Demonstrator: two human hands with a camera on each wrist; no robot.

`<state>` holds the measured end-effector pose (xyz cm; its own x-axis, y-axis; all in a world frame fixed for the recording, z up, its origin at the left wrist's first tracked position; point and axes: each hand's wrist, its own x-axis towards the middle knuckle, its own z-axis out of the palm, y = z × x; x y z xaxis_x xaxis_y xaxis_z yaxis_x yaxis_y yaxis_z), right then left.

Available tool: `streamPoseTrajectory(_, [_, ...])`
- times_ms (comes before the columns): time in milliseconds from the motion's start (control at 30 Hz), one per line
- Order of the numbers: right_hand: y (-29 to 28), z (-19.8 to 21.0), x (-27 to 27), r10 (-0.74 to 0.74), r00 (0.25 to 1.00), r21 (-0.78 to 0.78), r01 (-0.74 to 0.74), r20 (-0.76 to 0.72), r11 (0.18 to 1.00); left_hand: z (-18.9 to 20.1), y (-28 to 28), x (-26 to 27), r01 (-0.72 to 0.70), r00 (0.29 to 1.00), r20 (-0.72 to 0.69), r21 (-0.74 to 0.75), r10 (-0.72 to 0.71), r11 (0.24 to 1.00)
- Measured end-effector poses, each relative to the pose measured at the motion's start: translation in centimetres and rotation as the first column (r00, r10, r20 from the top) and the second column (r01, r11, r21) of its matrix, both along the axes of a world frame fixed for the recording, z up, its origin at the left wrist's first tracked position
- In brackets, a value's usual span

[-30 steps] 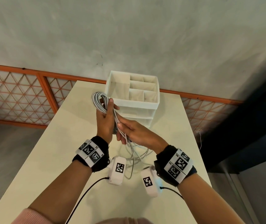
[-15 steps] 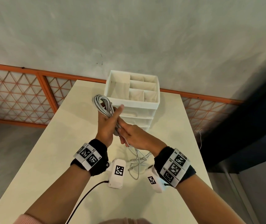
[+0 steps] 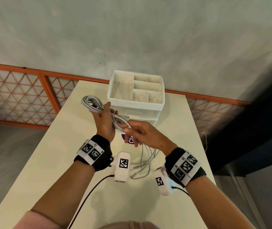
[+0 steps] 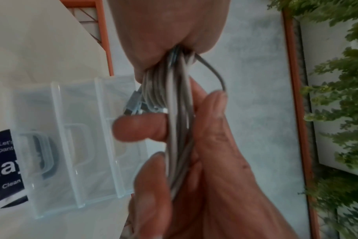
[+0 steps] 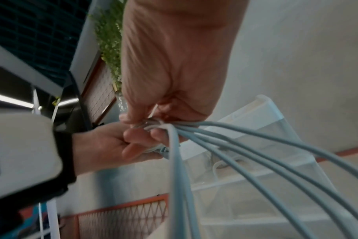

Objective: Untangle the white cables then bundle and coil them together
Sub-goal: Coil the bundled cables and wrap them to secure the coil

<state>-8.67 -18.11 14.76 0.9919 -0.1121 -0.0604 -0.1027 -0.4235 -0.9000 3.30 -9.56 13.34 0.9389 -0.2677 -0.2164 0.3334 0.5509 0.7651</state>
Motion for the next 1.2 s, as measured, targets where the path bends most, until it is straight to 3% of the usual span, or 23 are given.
streamPoseTrajectory(233, [0.5,-0.9,-1.1,0.137,0.986,-0.2,-0.154,-0.095,0.968,0.4,-0.2,0.8,-0.012,1.0,0.018,-0.03,0.013,0.999])
streamPoseTrajectory(400, [-0.1,-2.5,-1.5,0.015,1.0,-0.187,-0.018,-0.019,0.982,0.8,0.3,0.8,-0.127,0.977,0.174,0.027,0.12,0.992])
streamPoseTrajectory(567, [-1.3,-4.1,-2.4,0.025,0.977,-0.192,-0.067,-0.213,0.979,1.9,0.4,1.0,-0.162,0.962,0.219,-0.025,0.163,0.987])
streamPoseTrajectory(767, [-2.2,-6.3,-3.1,0.005,0.959,-0.311,-0.096,-0.283,0.946,1.6,0.4,1.0,-0.124,0.977,0.169,-0.053,0.132,0.991])
streamPoseTrajectory(867, [-3.6,-6.9,-3.1,0.003,0.908,-0.376,-0.177,-0.418,0.909,2.3,0.4,0.9,-0.115,0.973,0.196,-0.046,0.122,0.992])
streamPoseTrajectory(933, [-3.8,-6.1,-2.7,0.058,0.898,-0.283,-0.198,-0.436,0.938,2.6,0.3,0.2,-0.108,0.965,0.238,-0.023,0.11,0.994])
streamPoseTrajectory(1100, [-2.2,-0.8,-0.8,0.05,0.969,-0.177,-0.095,-0.241,0.98,2.5,-0.9,-1.6,-0.092,0.955,0.286,0.013,0.084,0.996])
streamPoseTrajectory(1200, [-1.5,0.0,-0.3,0.129,0.965,-0.08,-0.151,-0.228,0.985,2.6,-1.3,-1.8,-0.049,0.963,0.266,-0.014,0.051,0.999])
